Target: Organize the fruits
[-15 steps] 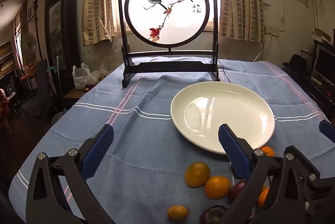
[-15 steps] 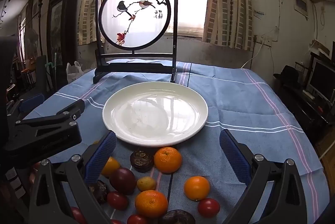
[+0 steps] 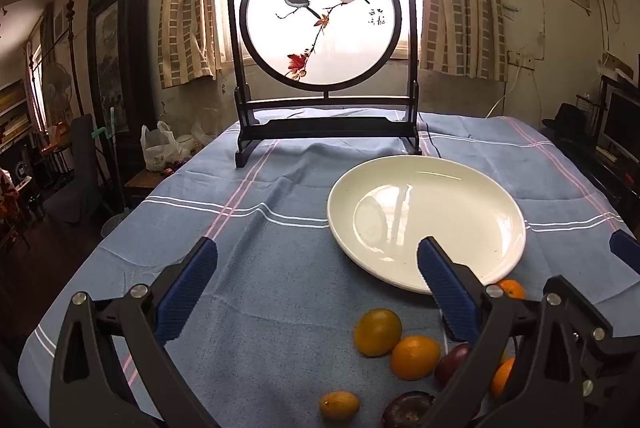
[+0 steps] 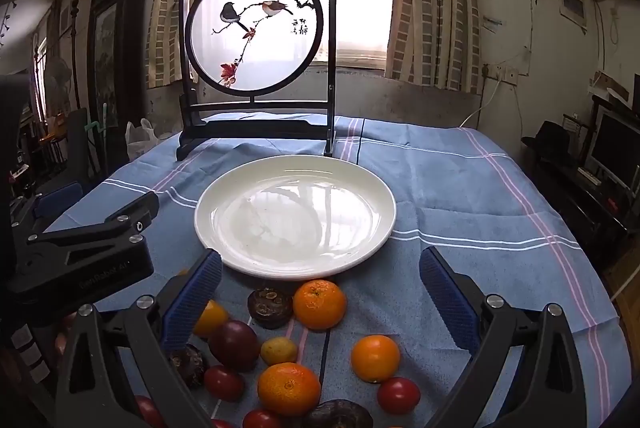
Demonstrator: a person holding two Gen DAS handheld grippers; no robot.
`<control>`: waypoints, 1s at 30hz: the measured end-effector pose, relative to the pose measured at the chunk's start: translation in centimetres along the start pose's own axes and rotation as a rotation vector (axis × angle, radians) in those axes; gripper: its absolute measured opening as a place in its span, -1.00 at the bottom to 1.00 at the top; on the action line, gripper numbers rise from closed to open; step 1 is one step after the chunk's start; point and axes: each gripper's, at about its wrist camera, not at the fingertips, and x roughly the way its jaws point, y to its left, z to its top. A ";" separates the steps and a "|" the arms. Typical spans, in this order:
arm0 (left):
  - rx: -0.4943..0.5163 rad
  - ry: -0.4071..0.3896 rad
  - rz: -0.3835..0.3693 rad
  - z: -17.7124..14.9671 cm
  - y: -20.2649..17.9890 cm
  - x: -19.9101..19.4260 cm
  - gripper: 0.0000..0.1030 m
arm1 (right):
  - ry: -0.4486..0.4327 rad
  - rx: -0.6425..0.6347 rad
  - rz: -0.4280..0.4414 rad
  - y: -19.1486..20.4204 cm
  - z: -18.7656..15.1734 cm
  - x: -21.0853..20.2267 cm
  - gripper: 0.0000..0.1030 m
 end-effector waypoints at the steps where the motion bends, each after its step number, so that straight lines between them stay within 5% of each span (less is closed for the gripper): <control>1: -0.001 0.000 0.001 0.0 0.0 0.0 0.90 | 0.000 -0.001 -0.002 0.0 0.0 0.0 0.93; 23: 0.016 0.003 0.000 -0.2 -0.4 -0.4 0.90 | 0.003 0.016 0.009 -0.3 -0.1 0.2 0.93; 30: 0.036 0.026 0.009 -0.4 -0.3 -0.7 0.90 | 0.027 0.072 0.085 -1.2 -0.1 0.3 0.93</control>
